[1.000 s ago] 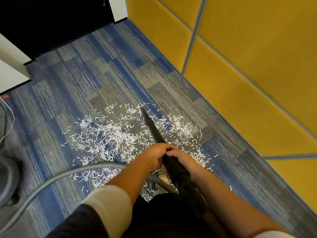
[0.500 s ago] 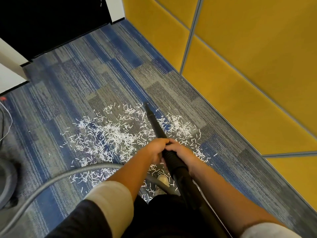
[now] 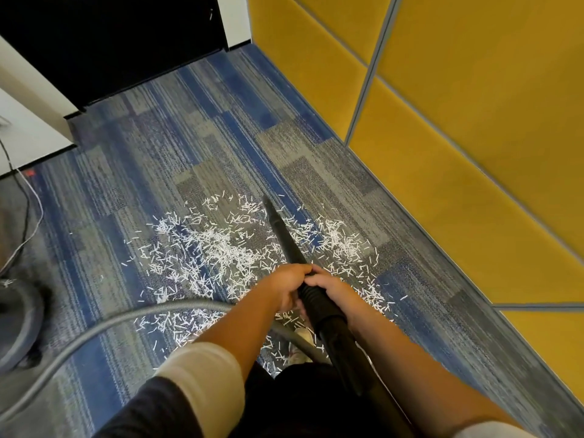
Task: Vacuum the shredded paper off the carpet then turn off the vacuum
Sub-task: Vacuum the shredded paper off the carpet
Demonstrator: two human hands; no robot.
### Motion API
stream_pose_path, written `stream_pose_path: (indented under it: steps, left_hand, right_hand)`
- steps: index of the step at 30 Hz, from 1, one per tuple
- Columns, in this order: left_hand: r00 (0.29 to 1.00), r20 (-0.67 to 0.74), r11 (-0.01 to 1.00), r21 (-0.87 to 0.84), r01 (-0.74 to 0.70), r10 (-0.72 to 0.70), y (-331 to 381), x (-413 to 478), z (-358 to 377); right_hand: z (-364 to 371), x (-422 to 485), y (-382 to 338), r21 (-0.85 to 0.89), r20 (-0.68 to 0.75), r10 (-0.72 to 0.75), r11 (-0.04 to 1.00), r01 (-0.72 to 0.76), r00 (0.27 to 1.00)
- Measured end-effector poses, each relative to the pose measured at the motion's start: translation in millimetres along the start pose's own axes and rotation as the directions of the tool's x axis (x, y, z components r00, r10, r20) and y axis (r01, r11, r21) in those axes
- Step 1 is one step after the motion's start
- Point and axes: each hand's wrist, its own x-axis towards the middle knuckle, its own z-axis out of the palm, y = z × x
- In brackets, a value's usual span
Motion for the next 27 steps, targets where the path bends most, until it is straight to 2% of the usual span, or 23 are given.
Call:
stream_pose_path:
  steps: [10,16,21,27]
  left_hand:
    - [0.998,0.061,1.0,0.018,-0.004,0.003,0.0,3.9,27.9]
    - [0.998,0.059,1.0,0.003,-0.007,0.007,-8.1,4.4,10.4]
    - [1.0,0.005,1.0,-0.015,0.006,-0.006,-16.2,1.6,-13.0]
    - [1.0,-0.017,0.998,-0.063,-0.026,0.025,-20.9,1.2,-21.5]
  right_hand:
    - [-25.2,-12.4,2.7,0.116,-0.078,0.021,0.993,-0.012,0.997]
    - [-10.7,-8.5,6.2,0.06,-0.018,0.032,0.998,-0.031,0.999]
    - [8.4,-4.0,7.1,0.019,0.037,0.082,0.996,-0.083,0.996]
    - [19.0,-0.9,6.2,-0.02,0.048,0.084,0.996,-0.083,0.995]
